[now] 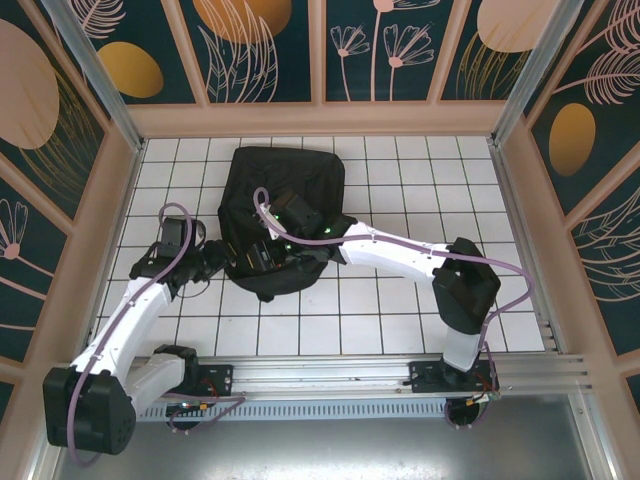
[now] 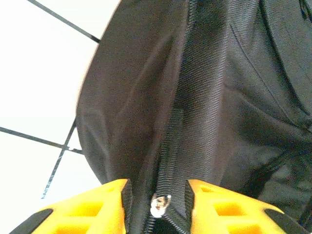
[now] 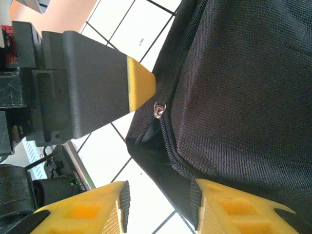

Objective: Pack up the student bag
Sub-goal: Zip the student bag at the center of the table.

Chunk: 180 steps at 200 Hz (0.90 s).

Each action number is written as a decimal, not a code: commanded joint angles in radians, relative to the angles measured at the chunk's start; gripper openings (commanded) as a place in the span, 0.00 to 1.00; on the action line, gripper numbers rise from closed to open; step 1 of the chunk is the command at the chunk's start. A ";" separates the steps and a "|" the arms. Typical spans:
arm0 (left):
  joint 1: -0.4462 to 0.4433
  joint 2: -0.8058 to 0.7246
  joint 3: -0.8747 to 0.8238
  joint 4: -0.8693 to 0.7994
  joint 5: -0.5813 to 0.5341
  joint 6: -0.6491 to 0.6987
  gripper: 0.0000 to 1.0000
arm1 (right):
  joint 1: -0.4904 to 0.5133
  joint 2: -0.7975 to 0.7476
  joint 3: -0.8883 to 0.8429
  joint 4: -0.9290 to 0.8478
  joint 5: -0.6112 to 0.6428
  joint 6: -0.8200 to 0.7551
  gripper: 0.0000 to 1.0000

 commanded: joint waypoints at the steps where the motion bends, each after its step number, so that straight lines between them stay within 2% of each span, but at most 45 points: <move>1: -0.003 -0.015 0.026 -0.064 -0.043 0.019 0.37 | 0.003 -0.006 0.027 -0.014 0.006 0.020 0.41; 59: -0.004 -0.002 -0.095 0.064 0.094 -0.041 0.30 | 0.007 -0.016 0.026 -0.022 0.004 0.023 0.42; 89: -0.004 -0.013 -0.109 0.099 0.126 -0.062 0.19 | 0.011 -0.010 0.037 -0.029 -0.003 0.029 0.42; 125: -0.004 -0.094 -0.131 0.167 0.170 -0.099 0.00 | 0.010 -0.003 0.058 -0.021 -0.024 0.052 0.42; 180: -0.004 -0.287 -0.290 0.462 0.245 -0.293 0.00 | -0.006 0.002 0.059 0.047 -0.130 0.127 0.40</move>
